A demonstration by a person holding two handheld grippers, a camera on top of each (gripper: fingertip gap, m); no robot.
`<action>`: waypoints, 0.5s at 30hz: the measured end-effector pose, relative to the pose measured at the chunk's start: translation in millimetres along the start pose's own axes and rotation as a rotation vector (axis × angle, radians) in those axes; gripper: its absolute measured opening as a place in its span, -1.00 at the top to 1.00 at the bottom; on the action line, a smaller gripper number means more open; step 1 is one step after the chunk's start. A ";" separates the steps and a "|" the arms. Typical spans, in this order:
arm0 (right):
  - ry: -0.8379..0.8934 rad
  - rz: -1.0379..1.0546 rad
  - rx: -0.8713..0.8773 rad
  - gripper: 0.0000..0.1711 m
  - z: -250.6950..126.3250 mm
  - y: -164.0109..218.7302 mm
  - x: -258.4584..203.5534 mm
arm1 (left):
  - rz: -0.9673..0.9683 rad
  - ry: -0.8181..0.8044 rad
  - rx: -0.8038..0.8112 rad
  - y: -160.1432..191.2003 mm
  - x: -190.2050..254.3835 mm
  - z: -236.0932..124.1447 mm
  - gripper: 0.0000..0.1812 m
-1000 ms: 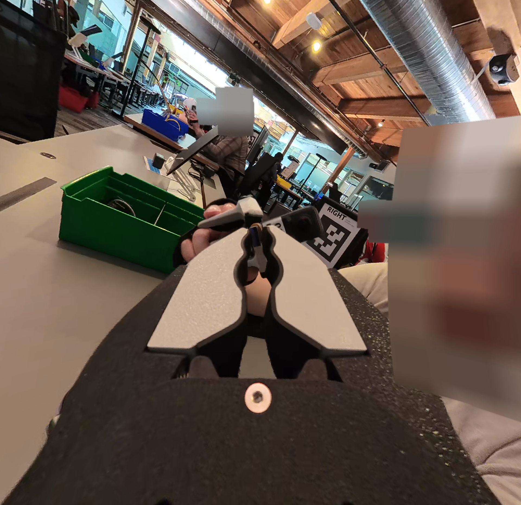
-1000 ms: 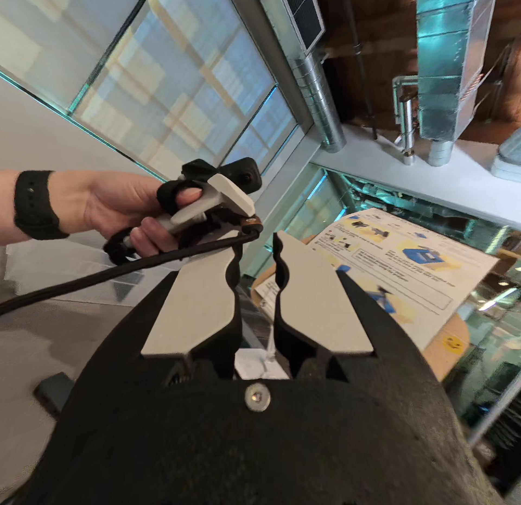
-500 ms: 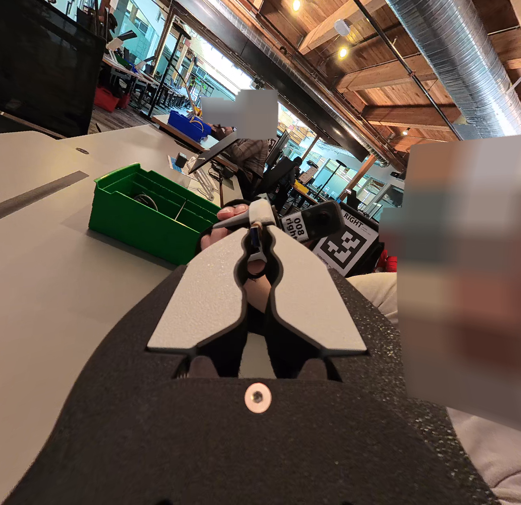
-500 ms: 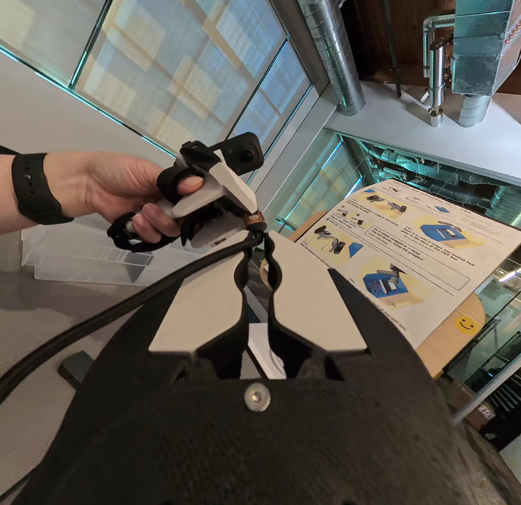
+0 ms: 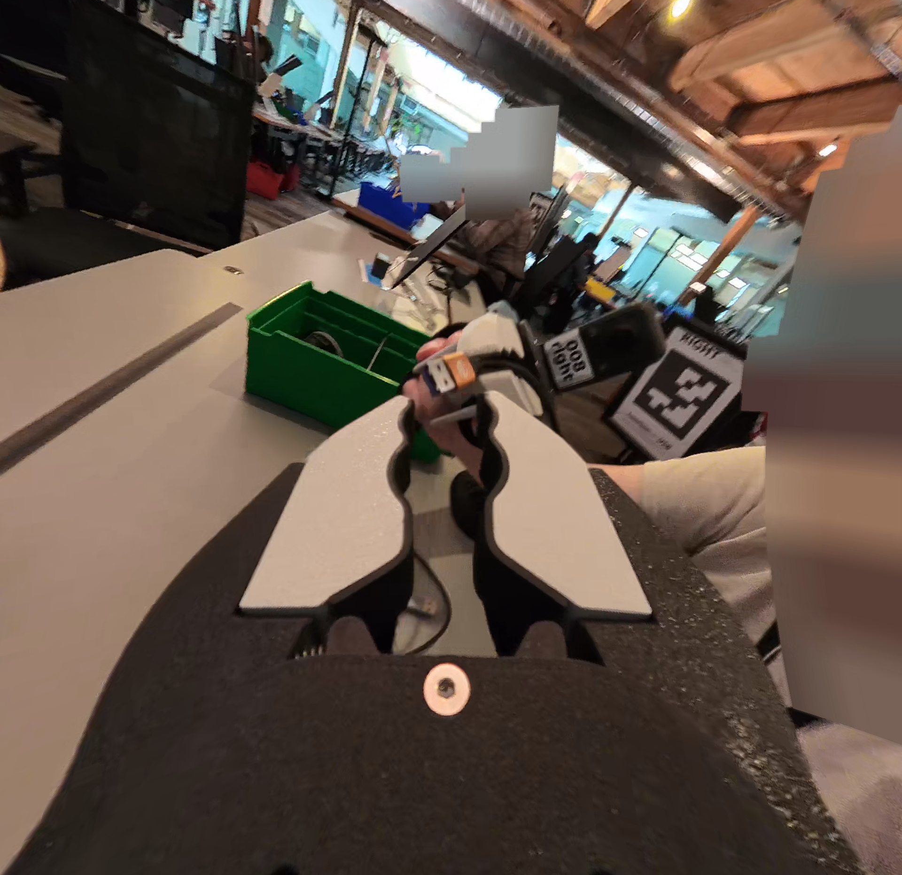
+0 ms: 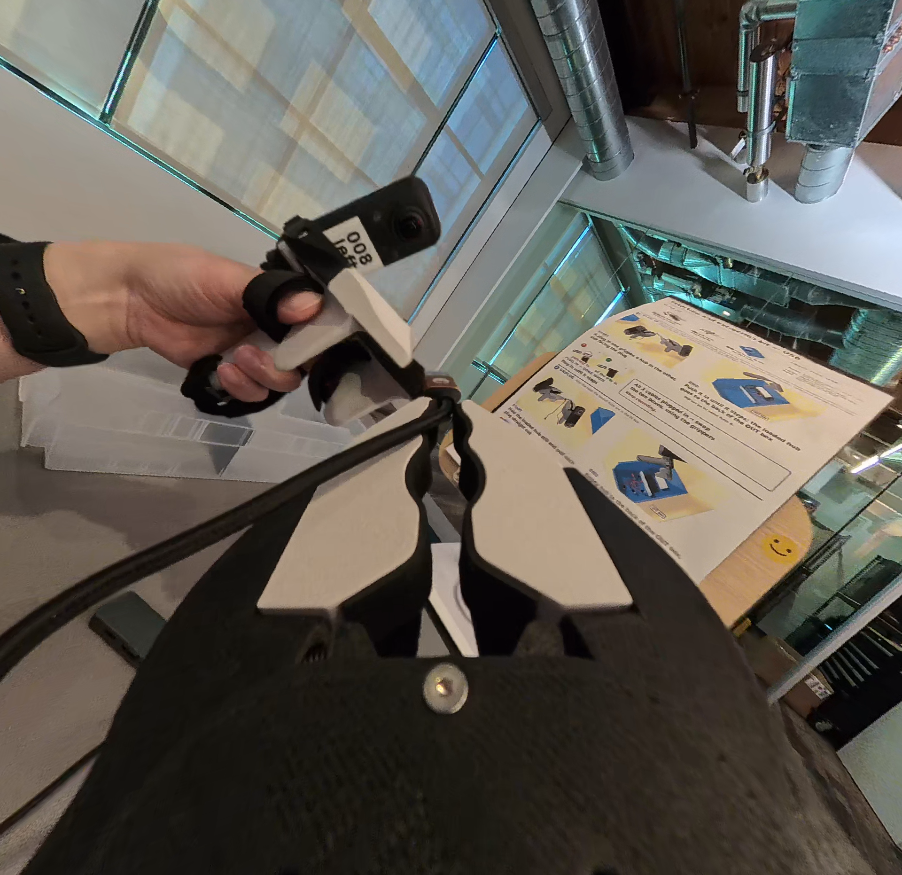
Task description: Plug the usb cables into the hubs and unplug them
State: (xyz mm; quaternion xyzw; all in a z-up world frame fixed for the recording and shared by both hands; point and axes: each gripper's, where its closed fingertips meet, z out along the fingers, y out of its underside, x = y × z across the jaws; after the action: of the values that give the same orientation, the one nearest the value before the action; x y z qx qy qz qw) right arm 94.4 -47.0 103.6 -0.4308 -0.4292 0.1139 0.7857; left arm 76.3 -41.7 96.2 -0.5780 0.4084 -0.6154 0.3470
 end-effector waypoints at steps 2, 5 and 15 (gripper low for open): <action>0.010 -0.002 -0.005 0.93 -4.0 -0.9 9.2 | 0.044 -0.093 -0.082 8.3 -7.0 -8.2 0.65; 0.034 -0.010 -0.022 0.92 -12.1 -2.8 26.8 | 0.099 -0.275 -0.238 26.0 -22.7 -24.6 0.50; 0.118 -0.073 -0.050 0.92 -52.8 -29.0 80.6 | 0.013 -0.598 -0.698 130.8 -62.1 -37.0 0.32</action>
State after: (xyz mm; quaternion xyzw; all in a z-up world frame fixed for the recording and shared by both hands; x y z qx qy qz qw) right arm 178.5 -50.8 158.7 -0.4403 -0.4002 0.0489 0.8022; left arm 39.3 -37.8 -48.5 -0.8100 0.4766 -0.2451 0.2379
